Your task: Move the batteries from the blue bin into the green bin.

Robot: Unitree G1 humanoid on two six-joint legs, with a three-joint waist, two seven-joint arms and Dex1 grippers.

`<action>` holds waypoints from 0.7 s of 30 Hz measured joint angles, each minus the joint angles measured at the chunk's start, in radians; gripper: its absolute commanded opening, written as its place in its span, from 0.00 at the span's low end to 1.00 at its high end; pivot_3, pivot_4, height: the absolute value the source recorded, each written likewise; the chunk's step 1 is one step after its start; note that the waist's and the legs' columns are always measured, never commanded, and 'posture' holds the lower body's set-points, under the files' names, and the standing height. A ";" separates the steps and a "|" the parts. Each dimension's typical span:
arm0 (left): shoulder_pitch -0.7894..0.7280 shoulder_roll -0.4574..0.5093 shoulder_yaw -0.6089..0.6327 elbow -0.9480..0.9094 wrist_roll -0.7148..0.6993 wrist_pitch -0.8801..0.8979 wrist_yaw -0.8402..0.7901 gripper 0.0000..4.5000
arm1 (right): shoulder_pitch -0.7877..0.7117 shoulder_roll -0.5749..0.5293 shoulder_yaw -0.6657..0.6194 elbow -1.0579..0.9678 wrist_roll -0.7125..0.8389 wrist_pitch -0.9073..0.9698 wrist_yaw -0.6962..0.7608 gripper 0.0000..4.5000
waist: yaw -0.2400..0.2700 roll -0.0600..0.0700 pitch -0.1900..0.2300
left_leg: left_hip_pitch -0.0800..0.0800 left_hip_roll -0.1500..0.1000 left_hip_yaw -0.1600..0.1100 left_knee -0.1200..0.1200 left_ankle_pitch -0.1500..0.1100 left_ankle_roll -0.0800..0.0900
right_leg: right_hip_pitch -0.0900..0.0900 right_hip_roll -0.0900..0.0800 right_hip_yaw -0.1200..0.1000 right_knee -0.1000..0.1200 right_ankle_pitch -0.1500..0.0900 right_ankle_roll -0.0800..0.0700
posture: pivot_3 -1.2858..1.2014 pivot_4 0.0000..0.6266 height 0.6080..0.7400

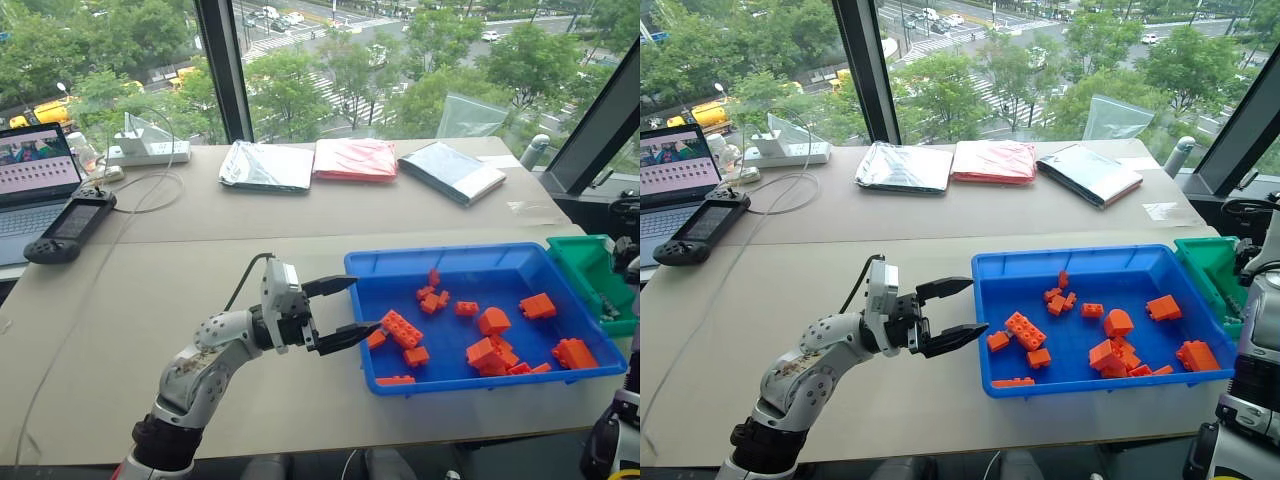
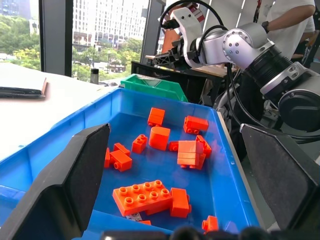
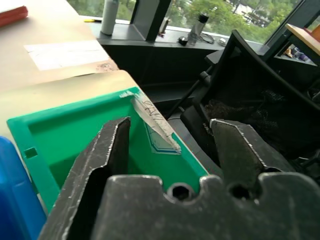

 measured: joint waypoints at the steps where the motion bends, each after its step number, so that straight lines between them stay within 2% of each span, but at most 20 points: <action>1: -0.002 0.002 -0.001 0.000 0.000 0.000 -0.004 1.00 | 0.032 -0.023 0.024 -0.069 0.044 0.016 0.070 0.99 | 0.001 0.000 0.000 | 0.000 0.000 0.000 0.000 0.000 0.000 | 0.000 0.000 0.000 0.000 0.000 0.000 | 0.52 0.24 1.00; 3: 0.004 0.018 0.008 0.002 -0.001 0.000 -0.013 1.00 | 0.113 -0.072 0.066 -0.271 0.187 0.085 0.233 0.99 | 0.010 0.000 0.000 | -0.001 0.001 -0.002 0.000 -0.001 0.001 | 0.000 0.000 -0.002 -0.001 0.000 0.000 | 0.52 0.24 1.00; 6: 0.004 0.027 0.011 0.003 -0.003 -0.002 -0.030 1.00 | 0.201 -0.101 0.090 -0.499 0.377 0.233 0.341 0.99 | 0.021 0.000 0.000 | -0.003 0.001 -0.003 0.001 -0.001 0.001 | 0.001 -0.002 -0.003 -0.002 0.000 0.000 | 0.52 0.24 1.00; 8: 0.007 0.036 0.012 0.002 -0.004 -0.003 -0.046 1.00 | 0.282 -0.132 0.129 -0.606 0.445 0.284 0.383 0.99 | 0.026 -0.001 0.001 | -0.004 0.000 -0.003 0.003 -0.001 0.001 | 0.001 -0.003 -0.003 -0.003 0.000 0.001 | 0.52 0.24 1.00; 12: 0.014 0.050 0.009 0.002 -0.003 -0.007 -0.076 1.00 | 0.341 -0.123 0.209 -0.657 0.475 0.341 0.358 0.99 | 0.024 -0.001 0.001 | -0.003 0.000 -0.002 0.004 0.000 0.000 | 0.001 -0.002 -0.003 -0.001 0.000 0.001 | 0.52 0.24 1.00; 21: 0.013 0.043 0.004 0.004 -0.002 -0.023 -0.082 1.00 | 0.278 -0.098 0.372 -0.624 0.392 0.364 0.205 0.99 | 0.015 -0.001 0.001 | -0.002 0.000 -0.003 0.003 0.000 0.000 | 0.001 -0.001 -0.003 -0.001 0.000 0.000 | 0.52 0.24 1.00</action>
